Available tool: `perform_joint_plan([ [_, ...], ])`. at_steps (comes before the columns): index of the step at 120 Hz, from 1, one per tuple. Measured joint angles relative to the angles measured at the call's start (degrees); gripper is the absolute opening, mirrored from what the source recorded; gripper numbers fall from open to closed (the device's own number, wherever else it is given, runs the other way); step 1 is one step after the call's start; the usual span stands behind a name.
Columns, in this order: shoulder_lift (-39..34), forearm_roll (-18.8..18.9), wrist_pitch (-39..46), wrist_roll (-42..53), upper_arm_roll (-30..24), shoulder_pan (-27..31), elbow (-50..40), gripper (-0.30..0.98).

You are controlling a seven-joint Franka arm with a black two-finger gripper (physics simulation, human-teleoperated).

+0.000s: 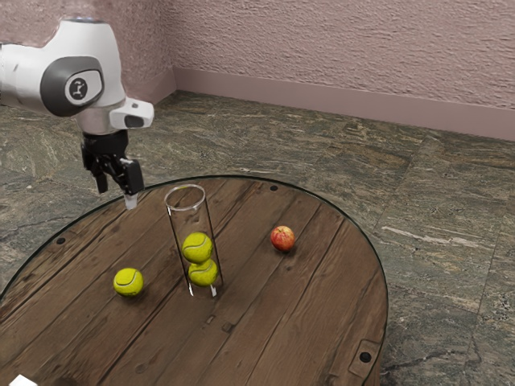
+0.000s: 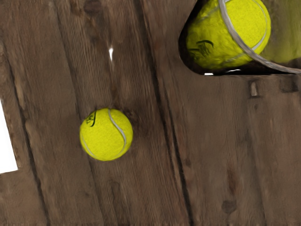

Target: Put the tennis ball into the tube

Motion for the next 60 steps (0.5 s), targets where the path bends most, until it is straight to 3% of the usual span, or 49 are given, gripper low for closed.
perform_joint_plan([
  [19,0.06,0.05,9.29,0.54,0.46,1.14,-8.64,0.69],
  [60,3.25,0.08,21.47,1.64,0.52,3.52,-18.53,0.69],
])
